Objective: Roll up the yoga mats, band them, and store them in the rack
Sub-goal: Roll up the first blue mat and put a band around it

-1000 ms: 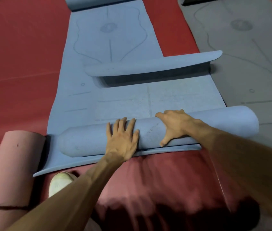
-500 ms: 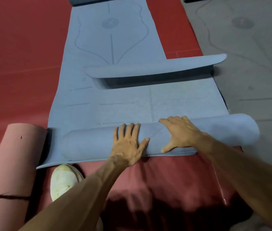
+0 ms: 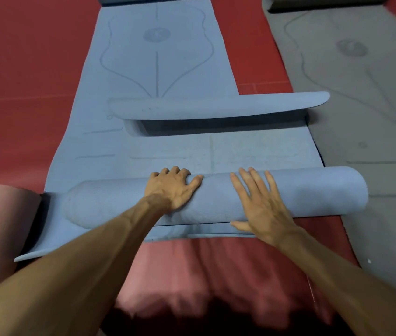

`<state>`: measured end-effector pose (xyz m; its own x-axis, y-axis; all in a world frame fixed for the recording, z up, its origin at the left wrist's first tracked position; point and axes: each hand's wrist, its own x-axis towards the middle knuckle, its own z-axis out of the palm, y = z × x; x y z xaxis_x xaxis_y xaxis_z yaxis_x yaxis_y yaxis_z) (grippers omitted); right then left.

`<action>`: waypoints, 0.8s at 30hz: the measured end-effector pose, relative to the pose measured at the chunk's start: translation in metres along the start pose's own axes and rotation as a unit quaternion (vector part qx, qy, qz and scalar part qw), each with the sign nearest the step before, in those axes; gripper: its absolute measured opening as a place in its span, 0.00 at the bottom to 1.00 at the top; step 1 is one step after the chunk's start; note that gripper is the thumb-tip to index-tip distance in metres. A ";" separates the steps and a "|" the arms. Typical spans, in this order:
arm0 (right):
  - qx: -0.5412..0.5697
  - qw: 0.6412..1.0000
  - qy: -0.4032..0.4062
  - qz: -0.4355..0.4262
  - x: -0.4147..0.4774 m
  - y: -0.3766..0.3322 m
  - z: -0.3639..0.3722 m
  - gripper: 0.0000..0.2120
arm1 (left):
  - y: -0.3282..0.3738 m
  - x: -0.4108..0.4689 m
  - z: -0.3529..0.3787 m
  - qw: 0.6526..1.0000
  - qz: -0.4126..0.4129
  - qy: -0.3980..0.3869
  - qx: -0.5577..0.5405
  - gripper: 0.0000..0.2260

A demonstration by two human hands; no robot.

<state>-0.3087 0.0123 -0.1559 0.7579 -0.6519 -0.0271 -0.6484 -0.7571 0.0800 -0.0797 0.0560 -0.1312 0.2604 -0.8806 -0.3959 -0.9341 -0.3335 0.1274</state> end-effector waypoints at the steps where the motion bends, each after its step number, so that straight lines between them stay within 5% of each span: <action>1: -0.002 1.000 -0.010 0.000 0.004 0.002 0.001 0.59 | 0.000 0.007 -0.004 1.000 -0.008 -0.010 -0.003 0.29; 8: -0.022 0.999 -0.042 0.021 0.025 0.006 0.002 0.66 | -0.001 0.025 -0.012 1.000 -0.011 0.019 -0.019 0.26; 14: -0.035 0.997 -0.064 0.031 0.037 0.005 -0.010 0.57 | -0.006 0.006 0.002 0.993 0.048 0.105 -0.023 0.22; 19: -0.011 0.993 -0.116 -0.013 0.048 0.013 -0.030 0.53 | -0.020 -0.024 0.004 0.989 0.111 0.101 0.003 0.37; 24: 0.030 0.980 -0.197 -0.030 0.044 0.008 -0.043 0.53 | -0.016 -0.065 0.026 0.986 0.099 0.107 0.081 0.30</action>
<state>-0.2772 -0.0210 -0.1136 0.7158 -0.5632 -0.4129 -0.6156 -0.7880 0.0077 -0.0879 0.1279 -0.1314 0.0977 -0.9796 -0.1755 -0.9941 -0.1044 0.0293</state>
